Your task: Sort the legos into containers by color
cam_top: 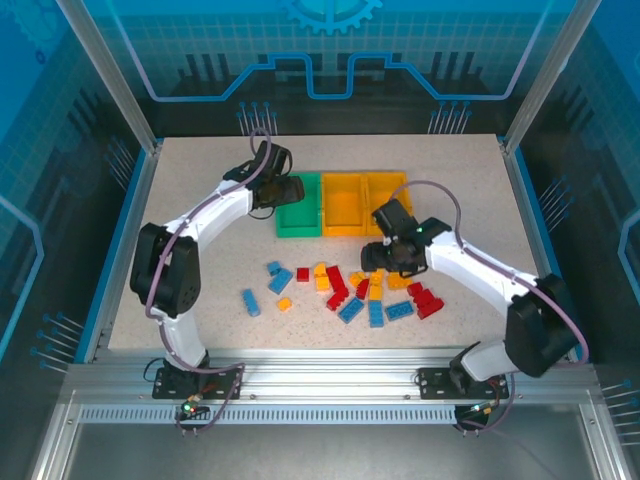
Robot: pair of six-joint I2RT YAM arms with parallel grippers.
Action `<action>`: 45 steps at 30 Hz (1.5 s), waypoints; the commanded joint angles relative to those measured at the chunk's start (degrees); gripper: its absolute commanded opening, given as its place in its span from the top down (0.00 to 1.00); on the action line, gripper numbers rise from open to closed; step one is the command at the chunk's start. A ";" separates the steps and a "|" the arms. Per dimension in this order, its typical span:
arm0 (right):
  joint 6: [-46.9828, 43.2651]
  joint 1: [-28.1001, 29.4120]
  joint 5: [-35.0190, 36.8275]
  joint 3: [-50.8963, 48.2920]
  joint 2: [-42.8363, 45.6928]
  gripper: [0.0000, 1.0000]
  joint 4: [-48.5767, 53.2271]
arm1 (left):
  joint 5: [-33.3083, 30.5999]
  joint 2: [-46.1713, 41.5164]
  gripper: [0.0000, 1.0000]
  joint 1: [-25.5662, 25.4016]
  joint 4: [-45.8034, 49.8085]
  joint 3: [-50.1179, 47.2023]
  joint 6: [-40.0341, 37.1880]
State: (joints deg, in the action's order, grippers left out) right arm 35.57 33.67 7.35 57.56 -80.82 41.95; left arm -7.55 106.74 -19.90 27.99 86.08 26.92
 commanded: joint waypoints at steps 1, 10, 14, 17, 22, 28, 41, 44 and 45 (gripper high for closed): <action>7.49 2.01 1.56 -4.96 3.50 0.28 7.34 | 1.09 2.64 0.36 -0.69 1.28 4.13 -1.77; 23.88 -0.46 -2.00 -16.32 12.54 0.26 10.20 | 2.20 6.24 0.33 -2.37 1.41 5.71 -2.03; 30.23 -1.32 -4.98 -19.31 15.07 0.22 8.68 | 1.88 7.09 0.32 -3.55 1.69 6.29 -2.33; 34.48 -2.40 -7.23 -22.07 16.45 0.20 5.35 | 1.86 7.33 0.29 -3.83 1.72 6.11 -2.14; 39.26 -3.53 -8.59 -23.55 15.92 0.20 0.22 | 1.14 6.87 0.23 -3.91 2.34 5.26 -1.54; 40.85 -3.89 -8.13 -23.35 15.08 0.21 -2.24 | 0.52 5.37 0.18 -3.92 1.81 3.50 -0.55; 42.14 -5.26 -8.44 -22.71 8.66 0.27 -6.20 | -0.67 0.57 0.06 -4.61 1.02 -1.12 -0.67; 42.46 -5.70 -8.06 -22.73 7.35 0.32 -6.47 | -1.30 -1.13 0.05 -4.62 0.75 -3.17 -0.97; 42.19 -5.85 -8.06 -22.60 6.85 0.36 -6.62 | -1.49 -1.66 0.05 -4.61 0.67 -3.92 -1.01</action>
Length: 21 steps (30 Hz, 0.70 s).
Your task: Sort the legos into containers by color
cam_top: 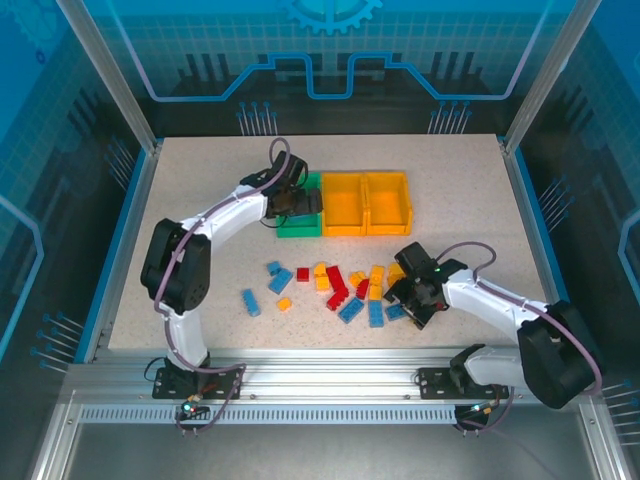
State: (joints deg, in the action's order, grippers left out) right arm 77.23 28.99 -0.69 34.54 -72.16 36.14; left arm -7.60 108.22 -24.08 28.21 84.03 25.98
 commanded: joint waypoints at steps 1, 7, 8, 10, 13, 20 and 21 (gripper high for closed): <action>0.30 -1.25 0.07 0.69 -2.58 0.39 -0.62 | -1.69 -3.61 0.05 -0.45 0.37 -2.54 -0.13; -0.45 -1.18 -0.59 1.64 -5.41 0.59 -1.56 | -3.80 -5.83 0.03 -0.42 0.37 -5.49 -0.57; -0.76 -1.07 -0.33 2.06 -5.61 0.62 -1.24 | -4.04 -6.09 0.03 -0.40 0.44 -5.88 -0.64; -1.57 -0.55 0.71 3.33 -5.47 0.68 0.36 | -4.71 -6.72 0.03 -0.44 0.54 -6.78 -0.59; -3.20 0.76 2.59 6.43 -4.20 0.74 3.02 | -5.69 -7.95 0.02 -0.33 0.78 -8.30 -0.25; -14.77 1.93 3.38 21.15 -6.08 0.74 5.31 | -7.98 -12.32 0.01 -0.30 2.09 -13.53 2.51; -17.47 1.91 3.03 23.52 -7.29 0.74 4.26 | -8.19 -13.08 0.01 -0.20 2.20 -14.62 2.75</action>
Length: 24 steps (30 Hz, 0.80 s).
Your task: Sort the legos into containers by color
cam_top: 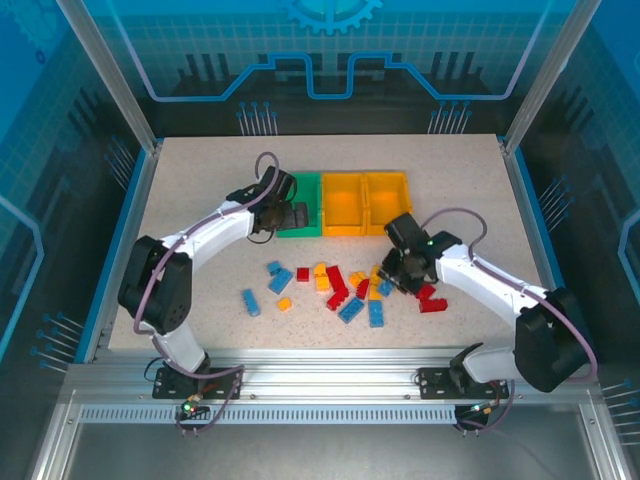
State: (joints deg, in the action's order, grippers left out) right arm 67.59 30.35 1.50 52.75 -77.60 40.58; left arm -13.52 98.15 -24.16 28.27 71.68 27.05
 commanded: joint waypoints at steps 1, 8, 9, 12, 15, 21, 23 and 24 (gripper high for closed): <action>-10.63 0.52 0.14 7.92 -3.34 0.74 -1.40 | -2.47 -3.83 0.01 -0.10 2.29 -3.48 1.91; -24.47 0.91 -8.73 30.11 -20.66 0.76 -6.65 | -3.01 -8.85 0.01 2.35 8.96 -11.08 11.48; -25.88 1.11 -9.34 34.12 -23.56 0.76 -6.52 | -2.85 -10.45 0.01 2.41 9.60 -12.72 13.01; -28.52 1.51 -12.22 44.40 -31.73 0.76 -6.36 | -2.25 -15.15 0.01 2.40 11.20 -17.12 17.08; -29.98 1.81 -14.50 54.81 -39.62 0.77 -4.05 | -1.48 -19.22 0.01 2.22 12.50 -20.39 20.70; -31.20 3.71 -12.36 68.66 -50.67 0.76 2.08 | -1.22 -23.28 0.01 -0.01 15.25 -24.91 25.99; -30.15 3.69 -11.26 71.61 -53.72 0.76 3.58 | -0.42 -23.77 0.01 -1.21 15.61 -26.18 27.42; -29.77 3.72 -10.76 72.71 -55.08 0.76 3.93 | -0.21 -23.92 0.02 -2.00 15.83 -26.84 28.12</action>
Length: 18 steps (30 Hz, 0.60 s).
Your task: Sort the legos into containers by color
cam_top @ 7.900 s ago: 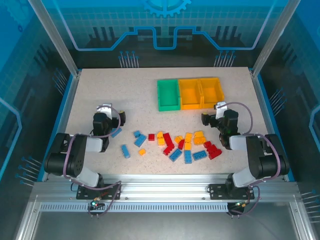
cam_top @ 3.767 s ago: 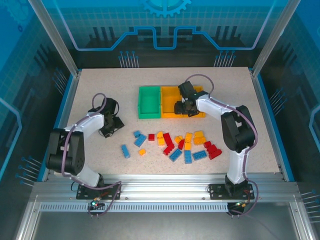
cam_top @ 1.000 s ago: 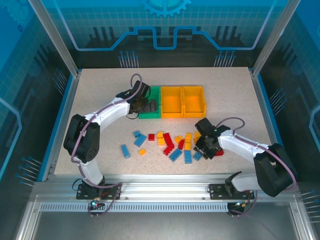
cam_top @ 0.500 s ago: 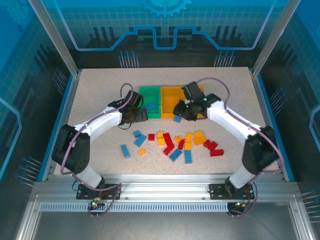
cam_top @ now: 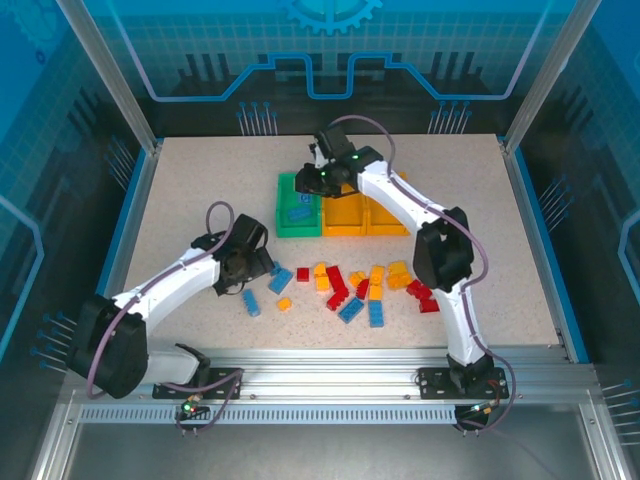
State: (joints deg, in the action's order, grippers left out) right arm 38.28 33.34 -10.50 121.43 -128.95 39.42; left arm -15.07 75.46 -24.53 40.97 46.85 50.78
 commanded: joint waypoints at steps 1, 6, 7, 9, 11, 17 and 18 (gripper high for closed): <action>-0.17 0.65 1.48 4.99 -4.02 0.75 5.22 | 1.37 -1.40 0.02 -2.37 3.31 -2.46 5.18; 0.83 0.97 0.57 10.04 -9.39 0.71 5.12 | 1.96 -2.16 0.06 -4.51 1.97 -5.76 8.84; 0.70 1.08 0.66 11.24 -10.18 0.68 5.67 | 2.06 -2.07 0.07 -4.62 1.86 -6.13 9.22; 0.44 1.19 0.41 13.29 -11.49 0.61 6.82 | 2.23 -1.78 0.08 -4.98 1.29 -6.67 9.51; 0.39 1.35 -0.26 14.30 -12.20 0.52 7.76 | 2.88 -1.24 0.10 -5.05 0.41 -7.20 9.68; -0.49 2.09 -0.92 11.48 -7.72 0.26 6.55 | 4.30 1.37 0.20 -5.16 -2.90 -8.09 10.14; -0.49 2.14 -0.93 10.86 -6.87 0.26 6.22 | 4.36 1.80 0.22 -5.15 -3.35 -8.08 10.12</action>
State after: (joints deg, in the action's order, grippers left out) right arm 38.50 34.57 -10.59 133.12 -140.16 44.56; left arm -12.16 75.75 -29.23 39.38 39.79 59.92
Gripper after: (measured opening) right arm 0.733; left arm 0.800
